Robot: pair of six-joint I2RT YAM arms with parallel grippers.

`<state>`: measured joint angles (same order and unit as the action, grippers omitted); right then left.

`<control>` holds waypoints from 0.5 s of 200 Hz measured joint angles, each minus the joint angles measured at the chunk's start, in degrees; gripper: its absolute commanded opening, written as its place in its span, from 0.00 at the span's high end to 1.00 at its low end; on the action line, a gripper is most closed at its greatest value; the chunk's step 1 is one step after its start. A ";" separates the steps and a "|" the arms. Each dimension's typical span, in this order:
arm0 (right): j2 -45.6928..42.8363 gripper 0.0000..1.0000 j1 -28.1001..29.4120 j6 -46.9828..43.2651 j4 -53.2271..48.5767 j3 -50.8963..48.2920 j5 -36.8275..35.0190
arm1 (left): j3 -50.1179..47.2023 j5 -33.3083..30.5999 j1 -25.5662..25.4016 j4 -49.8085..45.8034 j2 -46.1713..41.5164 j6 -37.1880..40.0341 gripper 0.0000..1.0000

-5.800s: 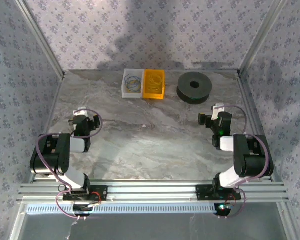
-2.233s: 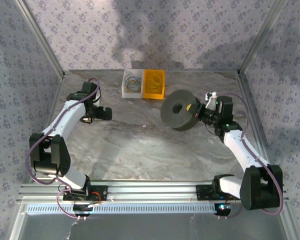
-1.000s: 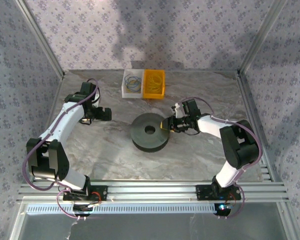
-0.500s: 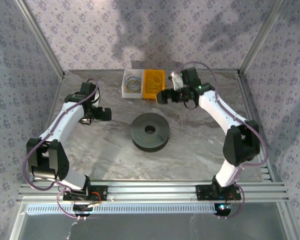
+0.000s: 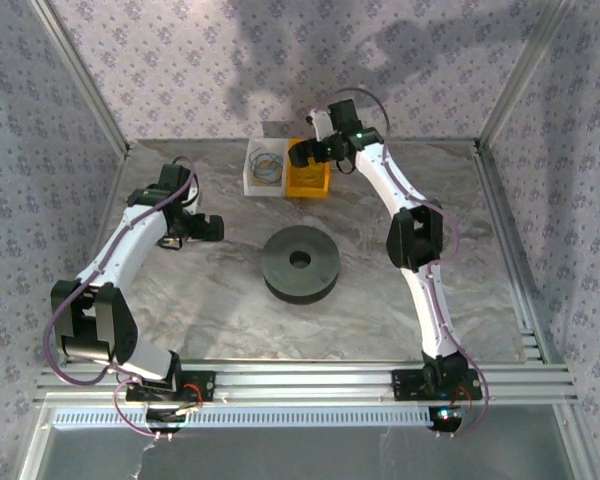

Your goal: Wrap the cables

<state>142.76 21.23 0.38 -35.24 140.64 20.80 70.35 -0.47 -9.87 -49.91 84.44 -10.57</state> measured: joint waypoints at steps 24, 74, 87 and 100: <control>5.14 0.07 -0.39 0.28 2.16 2.58 0.63 | -0.26 0.52 0.00 0.15 -0.02 0.00 0.00; 7.58 0.16 -0.85 0.90 7.45 4.13 1.46 | -1.53 1.18 0.00 0.20 -0.04 0.00 0.00; 8.02 0.19 -0.85 1.44 8.33 4.68 1.42 | -1.57 1.31 0.00 0.24 -0.07 0.00 0.00; 8.72 0.23 -0.83 1.70 8.98 5.53 1.05 | -1.66 1.31 0.00 0.37 -0.20 0.00 0.00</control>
<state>151.48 20.40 2.09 -26.26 146.17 21.85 68.69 0.84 -9.87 -49.54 84.25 -10.57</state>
